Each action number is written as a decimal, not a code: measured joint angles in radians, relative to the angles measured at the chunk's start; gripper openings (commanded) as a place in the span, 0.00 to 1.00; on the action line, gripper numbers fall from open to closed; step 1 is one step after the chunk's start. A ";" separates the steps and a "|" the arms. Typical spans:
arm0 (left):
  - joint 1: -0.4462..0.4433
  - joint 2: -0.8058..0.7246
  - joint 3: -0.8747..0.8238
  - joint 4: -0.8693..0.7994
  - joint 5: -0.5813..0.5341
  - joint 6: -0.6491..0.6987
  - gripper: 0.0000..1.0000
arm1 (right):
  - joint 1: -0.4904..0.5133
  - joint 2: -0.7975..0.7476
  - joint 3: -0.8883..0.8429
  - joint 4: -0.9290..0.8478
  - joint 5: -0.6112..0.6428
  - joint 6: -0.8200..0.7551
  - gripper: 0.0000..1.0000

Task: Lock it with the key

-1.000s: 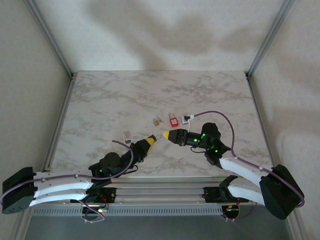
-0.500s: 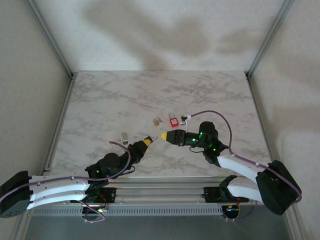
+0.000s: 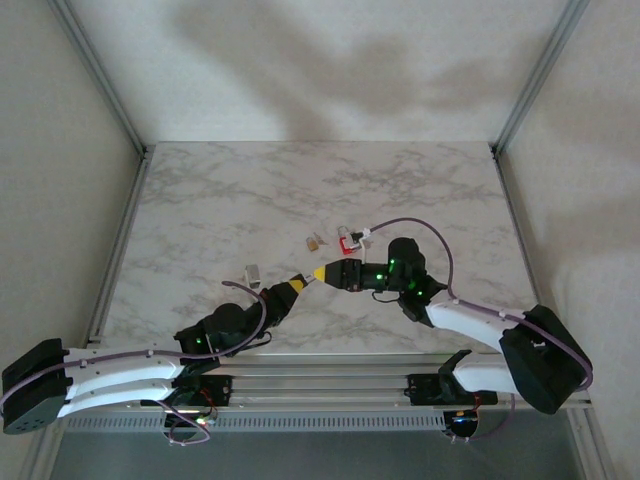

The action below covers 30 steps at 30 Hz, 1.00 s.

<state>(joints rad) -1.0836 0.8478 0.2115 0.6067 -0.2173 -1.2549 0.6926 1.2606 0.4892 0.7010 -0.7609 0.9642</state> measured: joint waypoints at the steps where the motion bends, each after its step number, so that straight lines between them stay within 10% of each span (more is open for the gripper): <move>1: 0.001 0.000 0.002 -0.005 0.000 0.002 0.00 | 0.000 0.005 0.005 -0.007 -0.001 0.000 0.43; 30: 0.012 -0.074 0.045 -0.163 -0.063 0.081 0.00 | 0.011 0.108 0.109 -0.195 -0.035 -0.033 0.44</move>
<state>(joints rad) -1.0714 0.7738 0.2569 0.4435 -0.2806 -1.1740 0.7040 1.3685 0.5980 0.5056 -0.7959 0.9310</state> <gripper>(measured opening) 0.137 0.440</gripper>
